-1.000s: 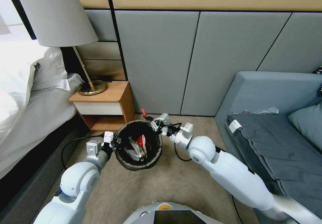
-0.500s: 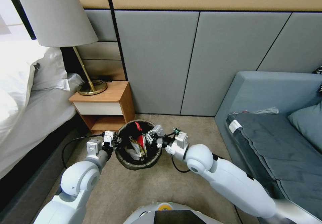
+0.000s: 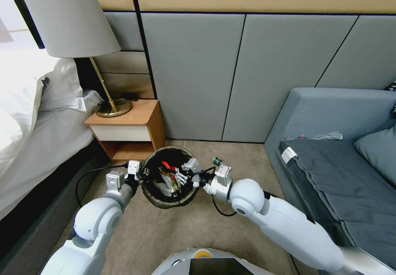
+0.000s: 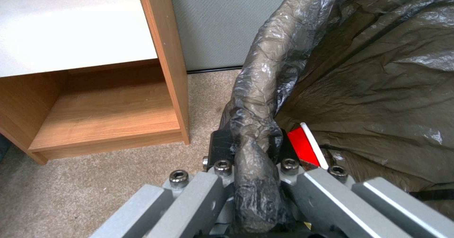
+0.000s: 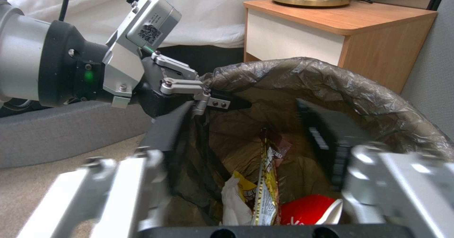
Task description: Pick up the trash bin, then pick up the garbage from the floor and place it into the trash bin.
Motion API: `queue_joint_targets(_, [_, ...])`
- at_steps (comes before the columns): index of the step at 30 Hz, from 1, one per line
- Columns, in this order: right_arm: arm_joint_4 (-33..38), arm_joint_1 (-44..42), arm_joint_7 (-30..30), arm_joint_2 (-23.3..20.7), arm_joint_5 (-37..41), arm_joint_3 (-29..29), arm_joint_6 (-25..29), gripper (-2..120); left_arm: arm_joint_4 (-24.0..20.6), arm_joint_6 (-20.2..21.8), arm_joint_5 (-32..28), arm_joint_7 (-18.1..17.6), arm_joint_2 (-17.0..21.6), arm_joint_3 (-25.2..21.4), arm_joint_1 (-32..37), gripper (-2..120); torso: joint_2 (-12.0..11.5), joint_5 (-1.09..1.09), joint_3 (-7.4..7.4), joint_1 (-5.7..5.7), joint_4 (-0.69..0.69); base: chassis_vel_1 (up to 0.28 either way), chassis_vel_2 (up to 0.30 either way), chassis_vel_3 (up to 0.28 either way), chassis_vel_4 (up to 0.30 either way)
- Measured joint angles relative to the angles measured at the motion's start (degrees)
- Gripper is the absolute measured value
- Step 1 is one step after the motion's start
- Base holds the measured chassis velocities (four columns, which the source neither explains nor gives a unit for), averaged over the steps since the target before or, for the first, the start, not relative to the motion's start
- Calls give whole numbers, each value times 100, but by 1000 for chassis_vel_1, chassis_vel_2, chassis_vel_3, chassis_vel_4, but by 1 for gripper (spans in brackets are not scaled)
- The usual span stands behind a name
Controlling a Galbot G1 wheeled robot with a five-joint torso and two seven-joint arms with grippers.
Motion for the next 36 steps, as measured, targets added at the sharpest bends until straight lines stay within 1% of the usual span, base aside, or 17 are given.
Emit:
queue_joint_targets(1, [0, 0, 0, 0, 0, 0, 0, 65, 0, 0, 0, 0, 0, 0, 0, 1, 0, 0, 0, 0, 0, 0, 0, 0, 0])
queue_joint_targets(3, [18, -1, 22, 10, 1, -1, -2, 77, -3, 0, 1, 0, 0, 3, 3, 1, 0, 0, 0, 0, 0, 0, 0, 0, 0])
queue_joint_targets(4, [25, -2, 30, 13, 3, -1, -2, 80, -4, 0, 2, 0, 0, 5, 3, 1, 0, 0, 0, 0, 0, 0, 0, 0, 0])
queue_joint_targets(5, [25, -2, 30, 13, 3, -1, -2, 80, -4, 0, 2, 0, 0, 5, 3, 1, 0, 0, 0, 0, 0, 0, 0, 0, 0])
queue_joint_targets(7, [70, -2, 135, 19, 122, 7, -2, 92, -16, 0, 4, -1, -2, 15, 6, 1, 0, 0, 0, 0, 0, 0, 0, 0, 0])
queue_joint_targets(11, [169, 13, 317, 20, 361, 93, -41, 100, -21, 0, 8, -2, -6, 19, 9, 1, 0, 0, 0, 0, 0, 0, 0, 0, 0])
queue_joint_targets(18, [329, 22, 634, 53, 675, 410, 35, 100, -24, 0, 12, -3, -16, 23, 11, 1, 0, 0, 0, 0, 0, 0, 0, 0, 0])
queue_joint_targets(21, [447, 56, 1010, 84, 982, 750, 279, 100, -27, 0, 12, -4, -4, -9, 17, 1, 0, 0, 0, 0, 0, 0, 0, 0, 0])
queue_joint_targets(22, [447, 56, 1010, 84, 982, 750, 279, 100, -27, 0, 12, -4, -4, -9, 17, 1, 0, 0, 0, 0, 0, 0, 0, 0, 0])
queue_joint_targets(25, [483, 128, 1513, 110, 1150, 1094, 594, 100, -27, 0, 12, -4, -2, -29, 24, 1, 0, 0, 0, 0, 0, 0, 0, 0, 0])
queue_joint_targets(26, [483, 128, 1513, 110, 1150, 1094, 594, 100, -27, 0, 12, -4, -2, -29, 24, 1, 0, 0, 0, 0, 0, 0, 0, 0, 0])
queue_joint_targets(29, [489, -4, 1909, 219, 1215, 1627, 637, 100, -23, 0, 12, -2, -26, -32, 23, 1, 0, 0, 0, 0, 1, 0, 0, 0, 0])
queue_joint_targets(30, [489, -4, 1909, 219, 1215, 1627, 637, 100, -23, 0, 12, -2, -26, -32, 23, 1, 0, 0, 0, 0, 1, 0, 0, 0, 0])
queue_joint_targets(31, [489, -121, 1931, 242, 1208, 1809, 630, 100, -21, 0, 12, -2, -32, -37, 22, 1, 0, 0, 0, 0, 3, 0, 0, 0, 0])
queue_joint_targets(33, [489, -626, 1938, 260, 1056, 2462, 607, 100, -18, 0, 12, -2, -27, -69, 29, 1, 0, 1, 0, 0, 0, 0, 0, 0, 0])
queue_joint_targets(34, [489, -626, 1938, 260, 1056, 2462, 607, 100, -18, 0, 12, -2, -27, -69, 29, 1, 0, 1, 0, 0, 0, 0, 0, 0, 0])
queue_joint_targets(36, [500, -1049, 1933, 255, 850, 2899, 611, 100, -18, 0, 12, -2, -17, -89, 44, 1, 0, 1, 0, 0, -2, 0, 0, 0, 0])
